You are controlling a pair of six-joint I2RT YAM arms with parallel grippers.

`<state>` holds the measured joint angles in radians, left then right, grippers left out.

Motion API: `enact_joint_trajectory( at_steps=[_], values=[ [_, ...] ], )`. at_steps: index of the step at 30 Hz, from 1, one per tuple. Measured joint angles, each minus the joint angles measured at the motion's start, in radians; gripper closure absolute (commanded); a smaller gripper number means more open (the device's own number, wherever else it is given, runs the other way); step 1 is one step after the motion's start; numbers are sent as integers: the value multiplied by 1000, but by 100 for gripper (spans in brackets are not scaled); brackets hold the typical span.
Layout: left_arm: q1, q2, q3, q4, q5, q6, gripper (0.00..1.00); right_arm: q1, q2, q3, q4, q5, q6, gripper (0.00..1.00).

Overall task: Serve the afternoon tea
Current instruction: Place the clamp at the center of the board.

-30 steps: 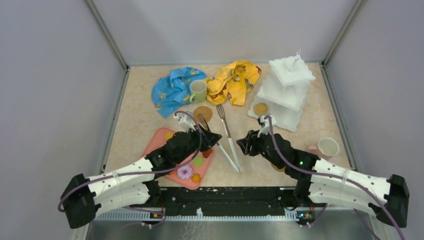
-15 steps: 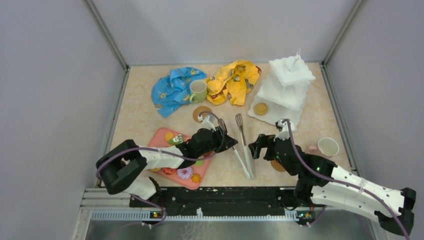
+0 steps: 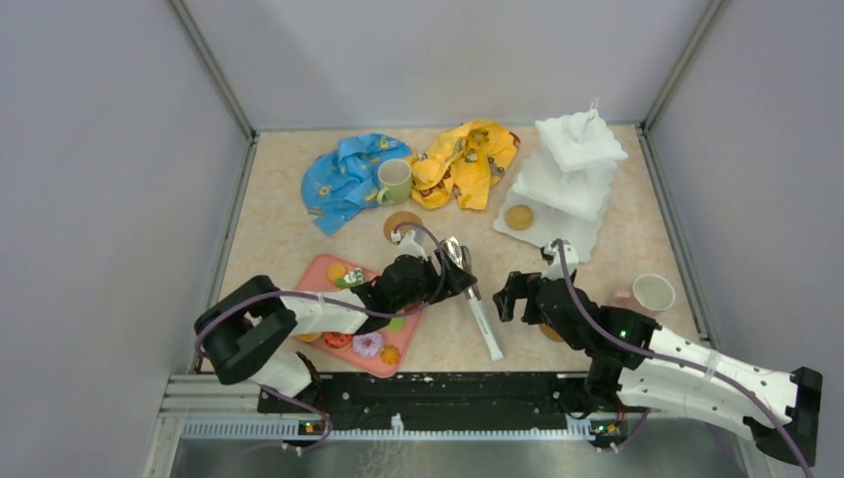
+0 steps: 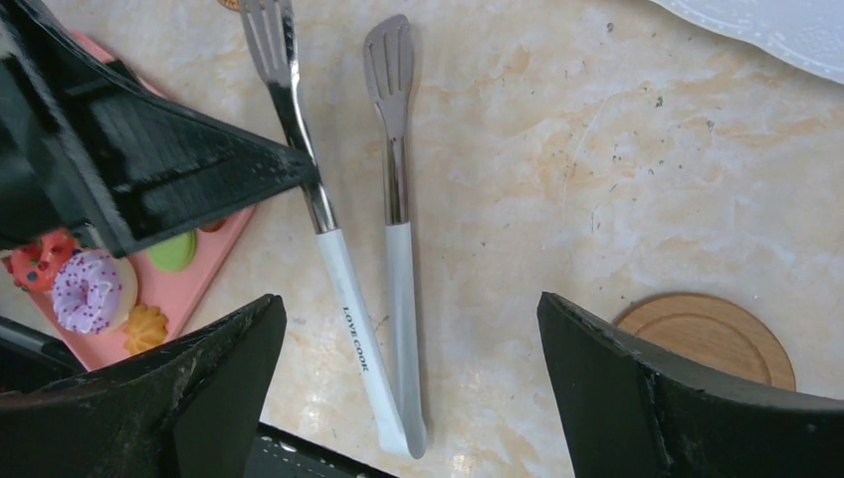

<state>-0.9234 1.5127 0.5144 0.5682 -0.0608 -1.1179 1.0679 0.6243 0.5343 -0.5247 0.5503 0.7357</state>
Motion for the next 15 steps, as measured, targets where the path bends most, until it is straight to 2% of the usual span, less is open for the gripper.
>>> enact_joint_trajectory(
  at_steps=[4,9,15],
  values=[
    [14,-101,22,-103,-30,53,4,0,46,0,5,-40,-21,14],
    [61,-273,56,-240,-63,136,1,0,95,-11,67,-116,-52,40],
    [211,-397,121,-397,8,253,1,0,196,-42,184,-167,-79,43]
  ],
)
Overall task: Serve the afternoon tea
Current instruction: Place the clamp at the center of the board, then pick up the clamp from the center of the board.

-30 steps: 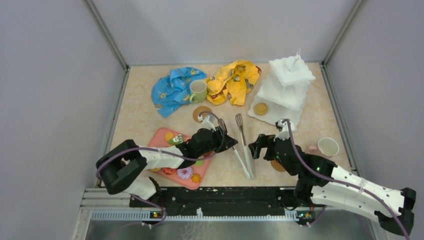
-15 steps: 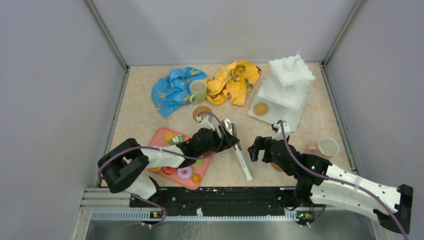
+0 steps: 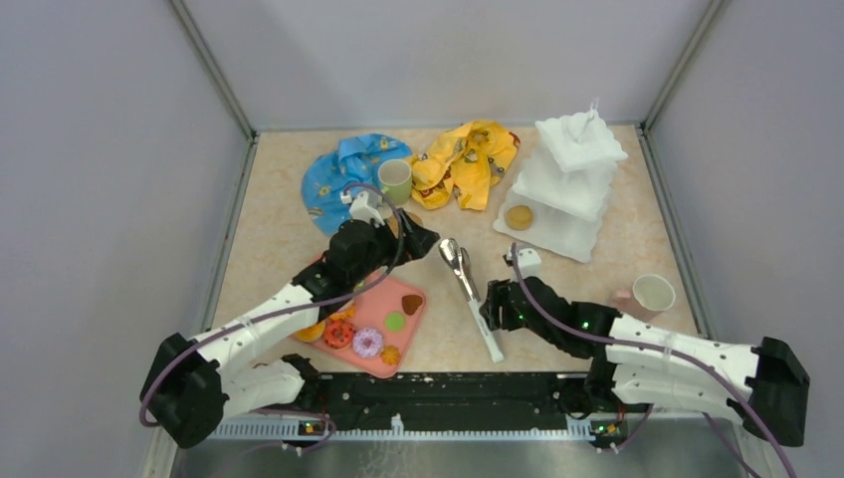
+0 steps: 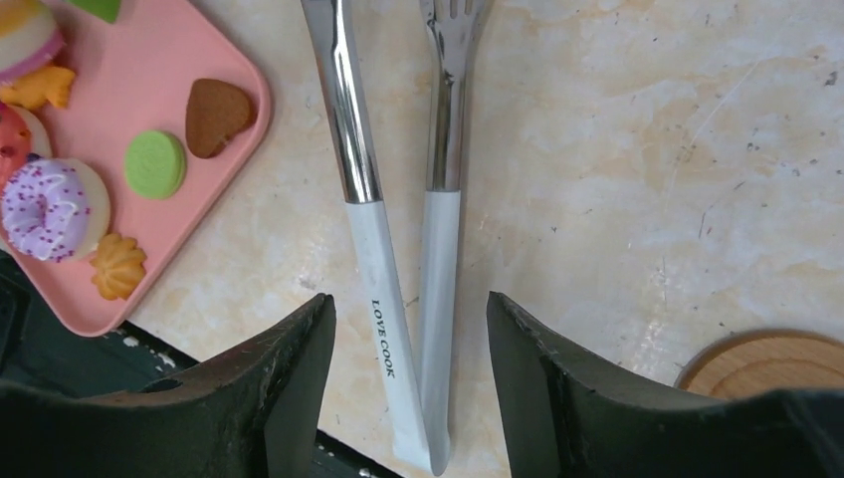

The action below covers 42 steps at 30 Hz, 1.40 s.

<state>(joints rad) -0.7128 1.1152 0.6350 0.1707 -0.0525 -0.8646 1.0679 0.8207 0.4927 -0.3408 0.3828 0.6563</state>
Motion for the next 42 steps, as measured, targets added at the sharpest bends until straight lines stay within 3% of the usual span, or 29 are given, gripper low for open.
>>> enact_joint_trajectory(
  at_steps=[7,12,17,24,33,35,39,42],
  values=[
    [105,-122,5,-194,81,134,1,0,168,0,103,-22,-57,44],
    [105,-223,5,-296,109,216,1,0,261,12,147,-25,-117,62],
    [105,-316,12,-401,99,301,1,-2,319,35,203,-77,-162,73],
    [105,-412,29,-493,27,406,1,-3,370,46,244,-161,-193,74],
    [105,-419,29,-530,-25,469,1,-4,457,118,218,-199,-211,81],
    [105,-419,32,-541,-34,480,1,-4,477,140,198,-188,-210,72],
    [105,-420,47,-554,-62,512,1,-4,480,162,153,-177,-199,31],
    [105,-435,57,-566,-102,540,1,-4,453,161,135,-175,-196,13]
  ],
)
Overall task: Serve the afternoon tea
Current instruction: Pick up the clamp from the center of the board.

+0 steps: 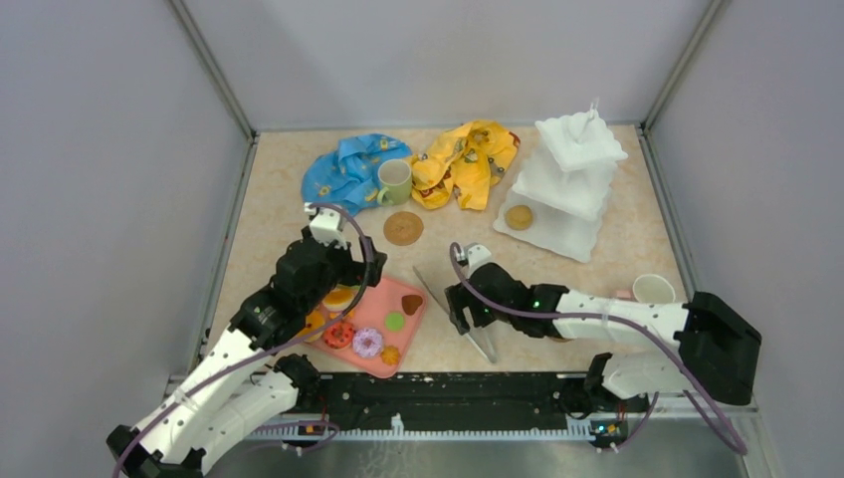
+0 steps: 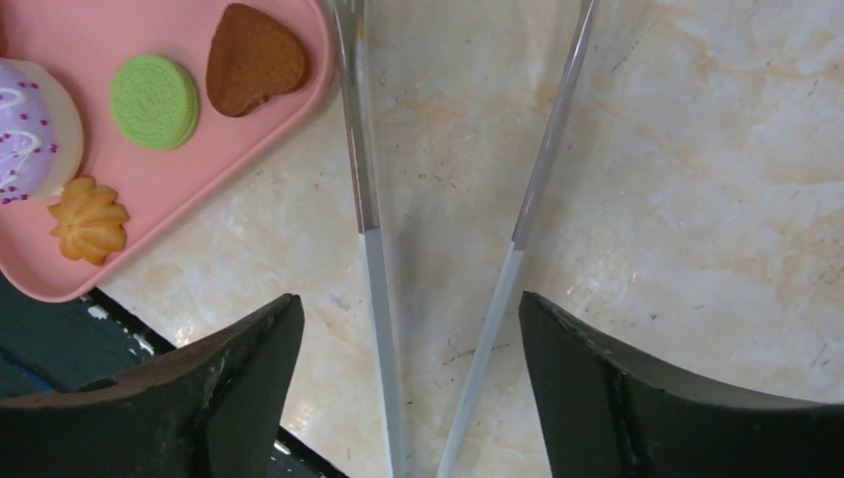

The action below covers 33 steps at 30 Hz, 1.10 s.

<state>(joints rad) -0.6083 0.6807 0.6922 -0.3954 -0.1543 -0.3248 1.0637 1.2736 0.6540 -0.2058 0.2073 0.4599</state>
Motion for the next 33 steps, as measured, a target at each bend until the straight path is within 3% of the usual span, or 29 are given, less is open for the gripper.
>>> enact_joint_trajectory(
  at_steps=[1,2,7,14,33],
  values=[
    [0,-11,0,-3,-14,9,1,0,-17,-3,-2,2,5,4],
    [0,-23,0,-6,-25,15,1,0,-44,-12,-2,5,7,1],
    [0,-67,0,-9,-58,37,1,8,-90,-49,5,26,24,1],
    [0,-84,0,-13,-74,44,1,78,2,-55,-11,97,39,1],
    [0,-114,0,-25,-91,48,1,88,131,-68,117,133,35,23]
  ],
)
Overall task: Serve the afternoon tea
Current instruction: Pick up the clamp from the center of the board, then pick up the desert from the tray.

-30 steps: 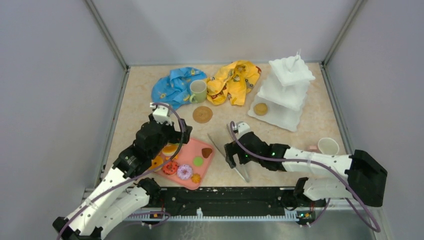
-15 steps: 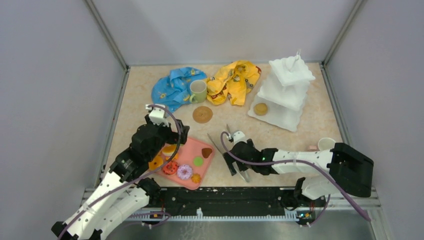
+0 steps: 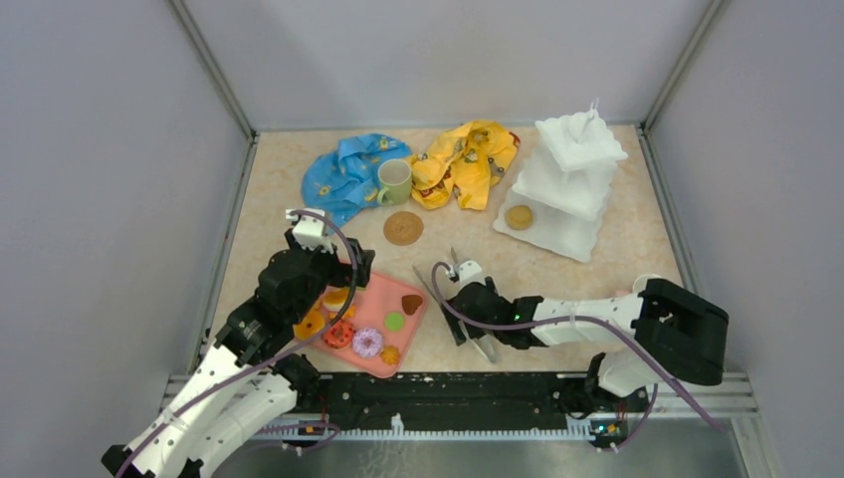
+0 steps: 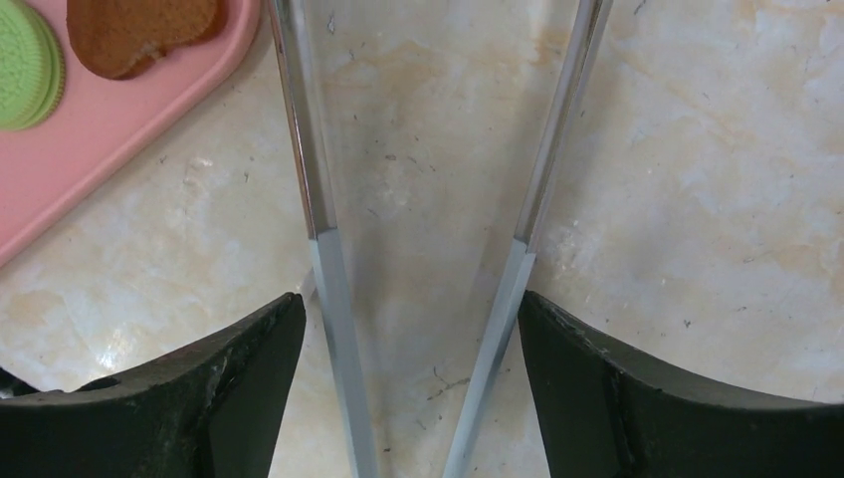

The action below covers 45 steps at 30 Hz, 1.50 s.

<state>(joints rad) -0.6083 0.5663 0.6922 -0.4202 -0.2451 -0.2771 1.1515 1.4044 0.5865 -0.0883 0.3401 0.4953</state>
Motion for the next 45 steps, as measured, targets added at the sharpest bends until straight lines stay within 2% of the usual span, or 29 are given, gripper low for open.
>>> enact_joint_trajectory(
  at_steps=[8,18,24,31,39,45],
  values=[
    [0,0,0,0,-8,3,1,14,70,46,24,44,-1,31],
    [0,-2,0,1,-11,4,1,18,58,51,-15,52,14,51],
    [0,-2,0,0,-11,5,1,18,-96,70,-213,43,23,52],
    [0,-19,0,1,-15,8,1,18,-266,206,-408,48,26,55],
    [0,-33,0,0,-28,18,1,18,-315,279,-528,6,1,59],
    [0,-55,0,-7,-88,60,1,19,-328,326,-563,-66,-58,59]
  ],
)
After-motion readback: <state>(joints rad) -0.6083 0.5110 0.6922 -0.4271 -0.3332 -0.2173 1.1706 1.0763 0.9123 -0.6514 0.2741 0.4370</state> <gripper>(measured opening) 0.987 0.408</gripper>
